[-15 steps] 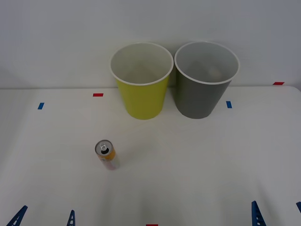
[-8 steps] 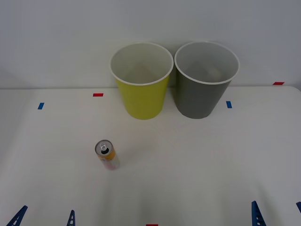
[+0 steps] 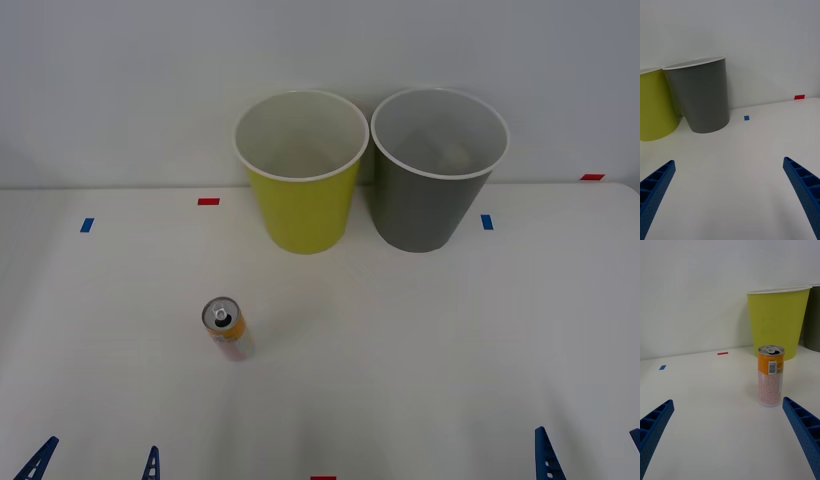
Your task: Put cans in the gray bin and PET bottles in the light green bin.
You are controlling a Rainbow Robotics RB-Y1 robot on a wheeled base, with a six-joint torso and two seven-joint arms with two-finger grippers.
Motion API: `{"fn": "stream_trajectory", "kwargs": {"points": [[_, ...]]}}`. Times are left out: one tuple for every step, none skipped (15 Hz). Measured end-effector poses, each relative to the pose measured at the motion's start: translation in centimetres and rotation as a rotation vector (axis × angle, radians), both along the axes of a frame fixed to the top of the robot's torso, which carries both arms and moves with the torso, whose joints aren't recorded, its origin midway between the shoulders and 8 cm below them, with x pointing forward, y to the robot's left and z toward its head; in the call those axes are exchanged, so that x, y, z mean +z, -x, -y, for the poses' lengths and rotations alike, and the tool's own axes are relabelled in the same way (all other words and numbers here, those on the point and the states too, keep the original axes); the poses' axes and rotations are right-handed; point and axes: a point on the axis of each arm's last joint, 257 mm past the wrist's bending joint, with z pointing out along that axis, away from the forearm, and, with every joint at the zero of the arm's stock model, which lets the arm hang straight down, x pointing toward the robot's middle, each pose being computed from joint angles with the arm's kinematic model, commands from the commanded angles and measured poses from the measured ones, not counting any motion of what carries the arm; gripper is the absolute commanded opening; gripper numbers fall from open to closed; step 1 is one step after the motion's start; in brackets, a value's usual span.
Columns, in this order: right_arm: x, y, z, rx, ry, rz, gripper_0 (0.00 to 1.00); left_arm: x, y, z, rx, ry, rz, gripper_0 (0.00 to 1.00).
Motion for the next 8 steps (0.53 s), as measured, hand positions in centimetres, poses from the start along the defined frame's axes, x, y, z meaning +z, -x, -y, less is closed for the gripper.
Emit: {"fn": "stream_trajectory", "kwargs": {"points": [[0.00, 0.00, 0.00, 0.000, 0.000, 0.000, 1.00, 0.00, 0.00, 0.00, 0.000, 0.000, 0.000, 1.00], [0.00, 0.00, 0.00, 0.000, 0.000, 0.000, 1.00, 0.00, 0.00, 0.00, 0.000, 0.000, 0.000, 1.00], [0.00, 0.00, 0.00, 0.000, 0.000, 0.000, 1.00, 0.00, 0.00, 0.00, 0.000, 0.000, 0.000, 1.00], [0.00, 0.00, 0.00, 0.000, 0.000, 0.000, 1.00, 0.00, 0.00, 0.00, 0.000, 0.000, 0.000, 1.00], [0.00, 0.00, 0.00, 0.000, 0.000, 0.000, 1.00, 0.00, 0.00, 0.00, 0.000, 0.000, 0.000, 1.00], [0.00, 0.00, 0.00, 0.000, 0.000, 0.000, 1.00, 0.00, 0.00, 0.00, 0.000, 0.000, 0.000, 1.00], [0.00, 0.00, 0.00, 0.000, 0.000, 0.000, 1.00, 0.00, 0.00, 0.00, 0.000, 0.000, 0.000, 1.00], [0.00, 0.00, 0.00, 0.000, 0.000, 0.000, 1.00, 0.00, 0.00, 0.00, 0.000, 0.000, 0.000, 1.00]]}}
